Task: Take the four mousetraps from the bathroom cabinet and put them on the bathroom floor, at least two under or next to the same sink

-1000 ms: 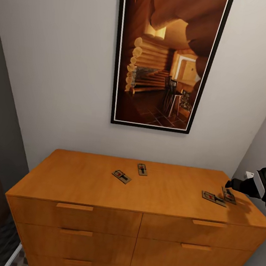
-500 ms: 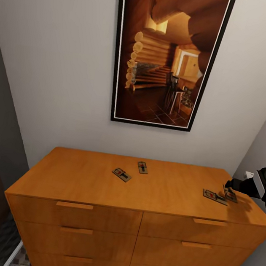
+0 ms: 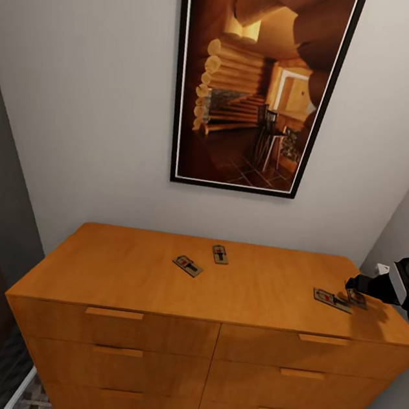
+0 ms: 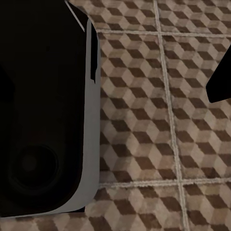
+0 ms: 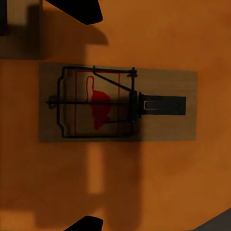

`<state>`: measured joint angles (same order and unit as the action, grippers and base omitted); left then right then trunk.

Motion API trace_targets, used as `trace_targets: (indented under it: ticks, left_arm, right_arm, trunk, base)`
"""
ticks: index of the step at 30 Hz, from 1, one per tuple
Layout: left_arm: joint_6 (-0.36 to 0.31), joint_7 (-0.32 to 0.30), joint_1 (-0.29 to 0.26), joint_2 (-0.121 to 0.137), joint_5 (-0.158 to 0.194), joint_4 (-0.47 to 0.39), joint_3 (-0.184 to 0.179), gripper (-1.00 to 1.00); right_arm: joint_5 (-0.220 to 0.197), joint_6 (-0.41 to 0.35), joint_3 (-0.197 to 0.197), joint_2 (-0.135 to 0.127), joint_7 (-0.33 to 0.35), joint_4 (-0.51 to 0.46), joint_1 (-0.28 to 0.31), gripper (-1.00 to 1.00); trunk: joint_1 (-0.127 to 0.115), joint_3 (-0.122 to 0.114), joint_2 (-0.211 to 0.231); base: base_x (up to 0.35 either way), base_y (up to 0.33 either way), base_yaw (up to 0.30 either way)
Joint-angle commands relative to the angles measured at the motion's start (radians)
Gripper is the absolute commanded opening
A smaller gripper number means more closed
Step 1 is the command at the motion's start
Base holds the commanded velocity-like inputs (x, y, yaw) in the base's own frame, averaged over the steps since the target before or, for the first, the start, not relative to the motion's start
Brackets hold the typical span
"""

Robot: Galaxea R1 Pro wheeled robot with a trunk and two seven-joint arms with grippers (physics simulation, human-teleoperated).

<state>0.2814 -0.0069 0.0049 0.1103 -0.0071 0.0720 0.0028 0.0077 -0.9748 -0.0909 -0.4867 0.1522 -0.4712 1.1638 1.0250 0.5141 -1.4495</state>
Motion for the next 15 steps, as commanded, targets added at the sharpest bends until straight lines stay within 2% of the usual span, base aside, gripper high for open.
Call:
trace_targets:
  ticks: [1, 15]
  left_arm:
    - [0.005, -0.001, -0.001, 0.000, -0.001, 0.002, 0.000, 1.00]
    - [0.005, -0.001, -0.001, 0.000, -0.001, 0.002, 0.000, 1.00]
  right_arm:
    - [0.001, -0.004, -0.003, 0.000, 0.003, 0.000, 0.000, 1.00]
    - [0.001, -0.004, -0.003, 0.000, 0.004, 0.005, 0.000, 1.00]
  trunk:
    - [0.000, 0.002, -0.001]
    - [0.000, 0.020, -0.001]
  base:
    - [0.000, 0.000, 0.000]
    - [0.000, 0.000, 0.000]
